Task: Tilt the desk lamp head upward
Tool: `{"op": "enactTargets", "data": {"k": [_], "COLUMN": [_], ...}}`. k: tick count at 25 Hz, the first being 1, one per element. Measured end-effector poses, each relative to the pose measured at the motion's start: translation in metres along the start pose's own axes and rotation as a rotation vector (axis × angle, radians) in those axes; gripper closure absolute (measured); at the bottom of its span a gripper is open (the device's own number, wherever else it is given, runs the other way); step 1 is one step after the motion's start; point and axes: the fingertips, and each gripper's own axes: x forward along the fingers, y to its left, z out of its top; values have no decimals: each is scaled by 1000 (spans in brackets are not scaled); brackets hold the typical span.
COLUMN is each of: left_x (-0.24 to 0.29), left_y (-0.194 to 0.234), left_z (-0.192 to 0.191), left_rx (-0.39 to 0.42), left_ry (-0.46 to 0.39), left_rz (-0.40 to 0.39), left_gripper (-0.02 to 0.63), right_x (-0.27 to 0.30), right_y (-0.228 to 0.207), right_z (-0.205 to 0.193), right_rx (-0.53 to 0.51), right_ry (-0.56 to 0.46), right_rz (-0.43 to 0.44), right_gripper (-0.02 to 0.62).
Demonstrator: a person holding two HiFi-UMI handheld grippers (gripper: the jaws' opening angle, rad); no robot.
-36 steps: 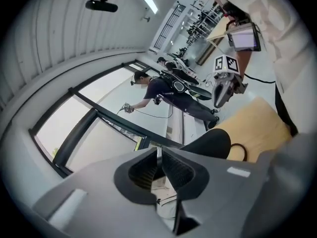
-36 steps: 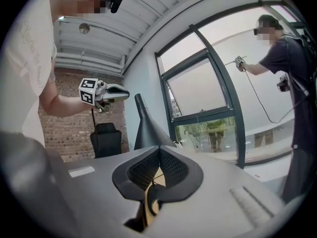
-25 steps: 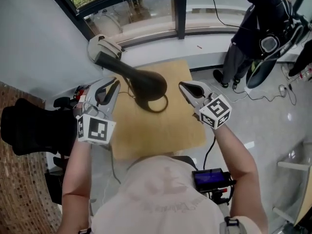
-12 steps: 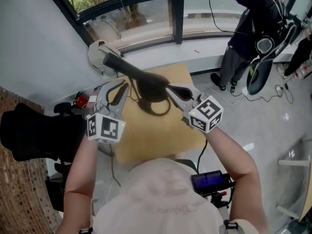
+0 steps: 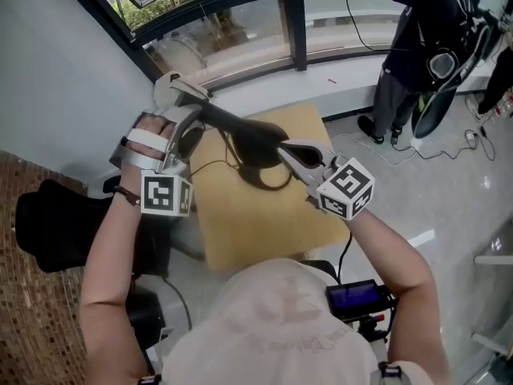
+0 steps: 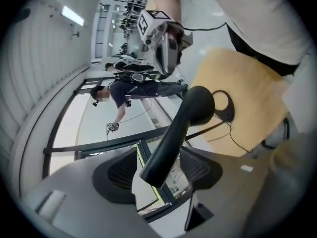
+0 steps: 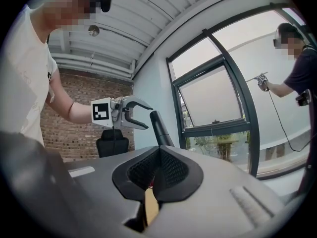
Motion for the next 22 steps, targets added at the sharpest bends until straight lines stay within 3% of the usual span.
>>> {"op": "enactTargets", "data": {"k": [5, 7, 10, 13, 17, 22], "left_x": [21, 29, 37, 44, 50, 52], "left_y": [-14, -22, -30, -28, 2, 5], "left_z": [-32, -37, -42, -46, -44, -43], "left_rx": [255, 277, 242, 251, 369, 397], "left_ry": [136, 157, 173, 184, 211, 233], "left_rz": [-151, -186, -219, -185, -8, 16], "left_gripper": [279, 272, 272, 280, 341, 353], "right_x": [-6, -8, -11, -13, -14, -11], "right_y": [-8, -10, -12, -13, -13, -11], "right_z": [-4, -5, -7, -10, -15, -13], "right_rx": [19, 19, 26, 35, 49, 55], "right_ry": [-7, -6, -10, -12, -7, -2], "right_rz": [-25, -29, -40, -44, -46, -38], "right_gripper": [581, 583, 583, 583, 583, 581]}}
